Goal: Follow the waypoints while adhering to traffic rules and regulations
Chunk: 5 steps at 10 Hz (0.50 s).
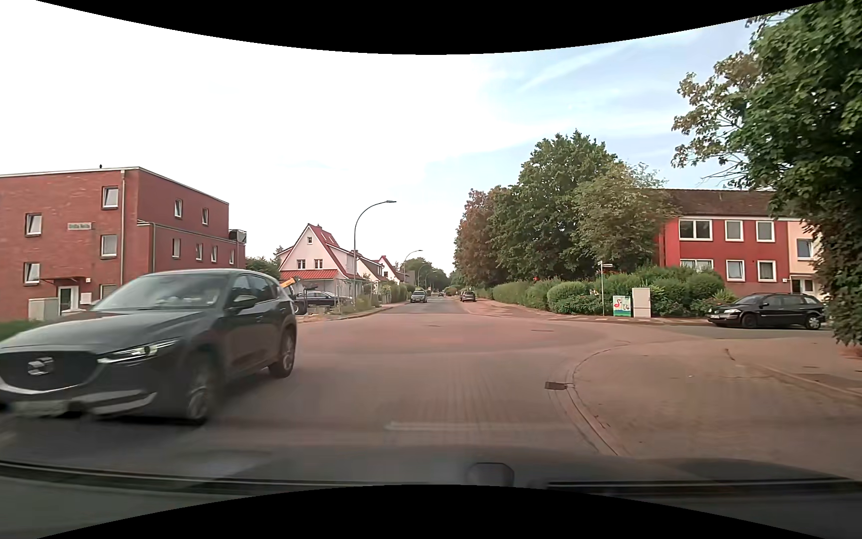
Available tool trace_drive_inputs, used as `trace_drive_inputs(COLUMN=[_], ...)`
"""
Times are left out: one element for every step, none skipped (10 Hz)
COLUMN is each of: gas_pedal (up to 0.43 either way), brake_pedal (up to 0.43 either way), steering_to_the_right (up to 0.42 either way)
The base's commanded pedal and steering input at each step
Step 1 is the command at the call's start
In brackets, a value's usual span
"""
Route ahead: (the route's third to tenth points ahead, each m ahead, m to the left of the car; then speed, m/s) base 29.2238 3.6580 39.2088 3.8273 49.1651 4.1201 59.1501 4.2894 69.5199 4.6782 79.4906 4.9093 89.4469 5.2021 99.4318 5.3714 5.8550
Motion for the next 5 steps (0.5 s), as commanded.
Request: trace_drive_inputs(gas_pedal=[0.079,0.087,0.087,0.087,0.079], brake_pedal=[0.0,0.0,0.0,0.0,0.0], steering_to_the_right=[0.005,0.004,0.008,0.008,0.003])
